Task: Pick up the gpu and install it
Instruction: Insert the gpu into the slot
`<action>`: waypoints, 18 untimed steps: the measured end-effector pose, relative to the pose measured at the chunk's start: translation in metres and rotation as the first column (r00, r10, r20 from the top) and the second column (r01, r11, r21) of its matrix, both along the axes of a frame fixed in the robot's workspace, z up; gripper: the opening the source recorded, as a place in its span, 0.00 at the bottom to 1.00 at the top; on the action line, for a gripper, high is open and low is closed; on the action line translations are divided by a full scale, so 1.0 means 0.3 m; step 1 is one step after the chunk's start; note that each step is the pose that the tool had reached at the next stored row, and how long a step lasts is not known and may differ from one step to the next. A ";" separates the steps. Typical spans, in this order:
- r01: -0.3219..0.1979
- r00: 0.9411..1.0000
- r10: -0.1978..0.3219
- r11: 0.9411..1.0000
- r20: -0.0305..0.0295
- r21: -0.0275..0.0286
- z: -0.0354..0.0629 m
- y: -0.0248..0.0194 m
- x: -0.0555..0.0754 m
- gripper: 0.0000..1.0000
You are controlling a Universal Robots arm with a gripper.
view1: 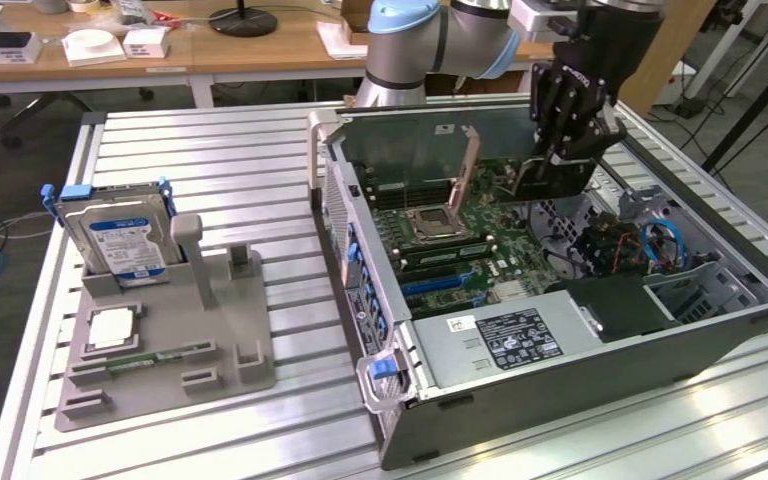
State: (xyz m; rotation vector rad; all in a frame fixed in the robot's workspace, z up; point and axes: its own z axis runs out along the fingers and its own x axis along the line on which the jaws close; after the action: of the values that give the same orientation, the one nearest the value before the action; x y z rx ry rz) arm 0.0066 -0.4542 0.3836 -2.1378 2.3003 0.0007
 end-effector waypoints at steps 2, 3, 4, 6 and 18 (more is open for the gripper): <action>0.000 1.000 0.000 1.000 0.000 0.000 -0.002 0.000 0.000 0.26; -0.001 1.000 0.001 1.000 0.000 0.000 -0.003 0.000 0.000 0.26; -0.001 1.000 0.001 1.000 0.000 0.000 -0.004 0.000 0.000 0.26; -0.001 1.000 0.001 1.000 0.000 0.000 -0.006 0.000 0.000 0.26; -0.003 1.000 0.003 1.000 0.000 0.000 -0.019 0.000 0.000 0.26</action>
State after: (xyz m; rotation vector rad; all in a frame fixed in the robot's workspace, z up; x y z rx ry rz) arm 0.0066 -0.4542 0.3779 -2.1414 2.2968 0.0007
